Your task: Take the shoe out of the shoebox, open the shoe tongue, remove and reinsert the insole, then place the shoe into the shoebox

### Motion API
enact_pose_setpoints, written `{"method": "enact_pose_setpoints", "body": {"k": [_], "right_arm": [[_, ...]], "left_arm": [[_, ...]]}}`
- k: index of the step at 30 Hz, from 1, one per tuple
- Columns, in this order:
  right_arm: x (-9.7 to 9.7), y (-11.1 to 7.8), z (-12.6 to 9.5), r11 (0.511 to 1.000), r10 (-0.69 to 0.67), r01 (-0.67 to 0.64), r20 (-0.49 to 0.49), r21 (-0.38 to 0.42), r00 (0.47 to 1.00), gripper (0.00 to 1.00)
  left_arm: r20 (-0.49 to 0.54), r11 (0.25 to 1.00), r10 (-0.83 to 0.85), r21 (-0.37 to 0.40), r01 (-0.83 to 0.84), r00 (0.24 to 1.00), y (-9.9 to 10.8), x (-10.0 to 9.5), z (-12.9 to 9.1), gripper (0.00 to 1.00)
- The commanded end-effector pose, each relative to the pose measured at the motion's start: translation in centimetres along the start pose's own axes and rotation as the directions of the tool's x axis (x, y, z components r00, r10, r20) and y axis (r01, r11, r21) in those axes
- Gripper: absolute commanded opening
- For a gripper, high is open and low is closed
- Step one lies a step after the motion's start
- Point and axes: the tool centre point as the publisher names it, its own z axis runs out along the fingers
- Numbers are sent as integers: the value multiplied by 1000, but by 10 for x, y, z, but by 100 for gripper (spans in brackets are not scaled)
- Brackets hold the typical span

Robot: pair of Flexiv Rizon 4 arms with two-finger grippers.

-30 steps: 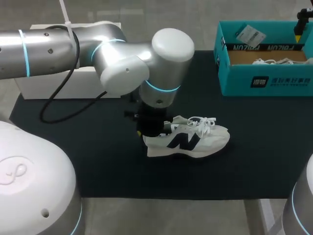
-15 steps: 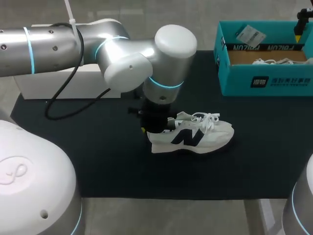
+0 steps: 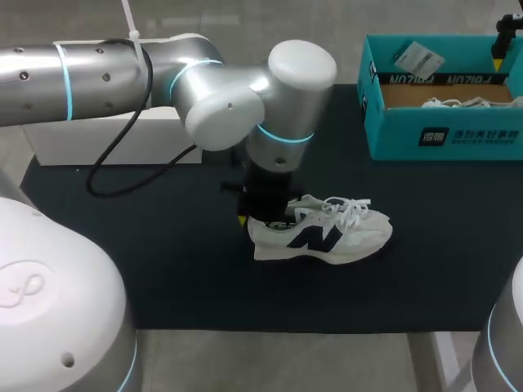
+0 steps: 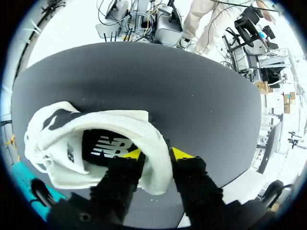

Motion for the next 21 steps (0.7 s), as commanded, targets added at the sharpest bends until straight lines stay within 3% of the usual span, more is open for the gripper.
{"method": "enact_pose_setpoints", "body": {"k": [1,9,15,21], "right_arm": [[0,0,0,1000,0,0,-1,-2,1000,100],[0,0,0,1000,0,0,-1,-2,1000,100],[0,0,0,1000,0,0,-1,-2,1000,100],[0,0,0,1000,0,0,-1,-2,1000,100]], "left_arm": [[63,996,-60,70,56,996,-2,17,-34,100],[225,951,-280,199,238,933,-9,41,-66,100],[407,877,-444,380,295,798,-20,64,-73,100],[551,843,-521,452,291,652,-24,79,-86,100]]}}
